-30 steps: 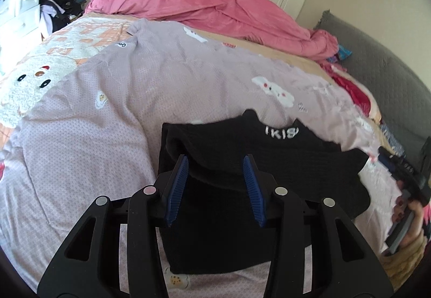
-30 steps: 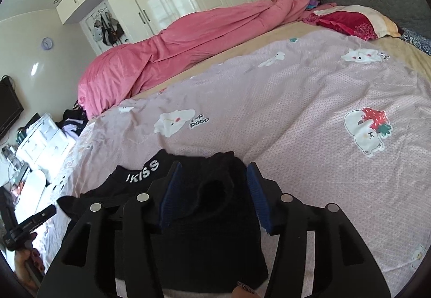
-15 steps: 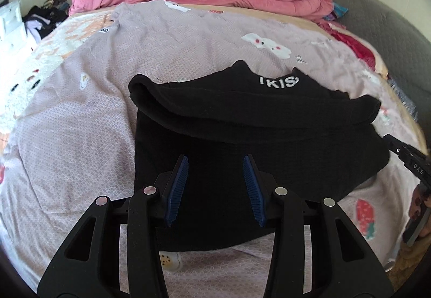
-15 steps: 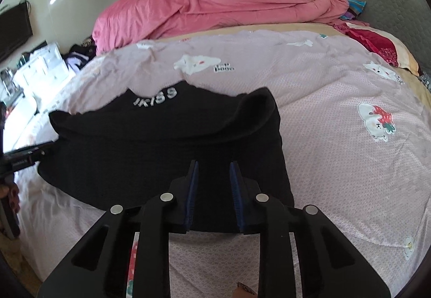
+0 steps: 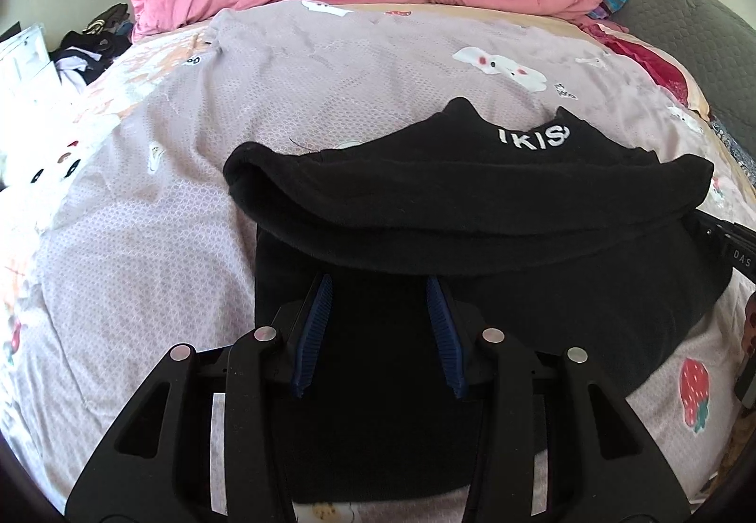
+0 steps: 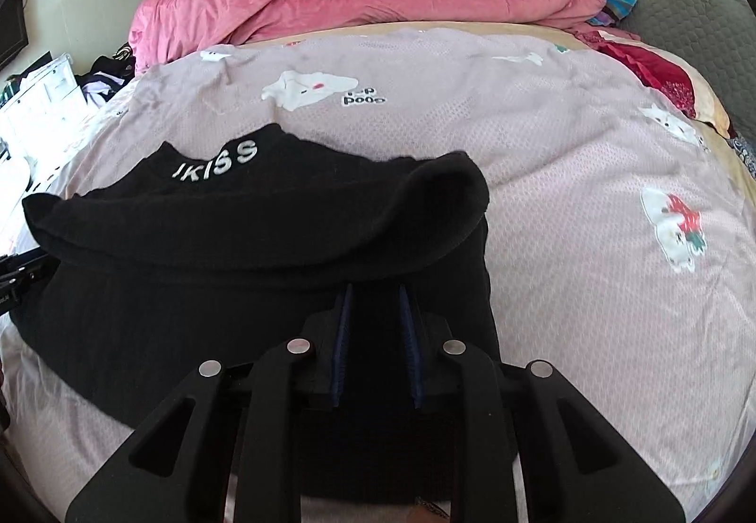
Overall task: Fold small clothes
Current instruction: 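Lay the hem down near the collar and open both grippers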
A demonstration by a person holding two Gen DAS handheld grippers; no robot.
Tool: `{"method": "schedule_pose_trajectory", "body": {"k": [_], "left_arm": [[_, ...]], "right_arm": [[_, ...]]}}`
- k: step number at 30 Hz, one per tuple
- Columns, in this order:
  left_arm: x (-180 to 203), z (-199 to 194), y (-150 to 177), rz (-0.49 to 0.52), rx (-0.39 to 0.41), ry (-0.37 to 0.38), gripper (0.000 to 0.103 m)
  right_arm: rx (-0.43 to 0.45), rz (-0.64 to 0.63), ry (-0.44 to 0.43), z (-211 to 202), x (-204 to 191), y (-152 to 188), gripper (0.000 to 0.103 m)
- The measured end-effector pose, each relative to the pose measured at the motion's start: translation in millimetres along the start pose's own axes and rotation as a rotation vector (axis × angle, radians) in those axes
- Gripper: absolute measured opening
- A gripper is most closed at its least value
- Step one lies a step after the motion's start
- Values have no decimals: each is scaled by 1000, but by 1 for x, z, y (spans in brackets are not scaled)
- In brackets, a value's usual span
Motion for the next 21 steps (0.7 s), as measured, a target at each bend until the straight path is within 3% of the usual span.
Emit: {"method": "schedule_pose_trajectory", "body": {"k": [15, 21], "left_arm": [[-16, 25, -40, -158, -6, 74, 34], [-27, 24, -52, -219, 29, 108, 34]], "right_arm": [[21, 86, -73, 28, 18, -52, 19], [32, 129, -72, 31, 28, -71, 19]]}}
Point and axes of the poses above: each gripper's, at about its wrist camera, not at the fingertips, and z roughly the way its jaws point, x to its right, y to its underside, the point moved 6 cm from there along z, roughly the way its jaws point, and after that the axes turned 7 degrees about -z, right-handed, at the moved point
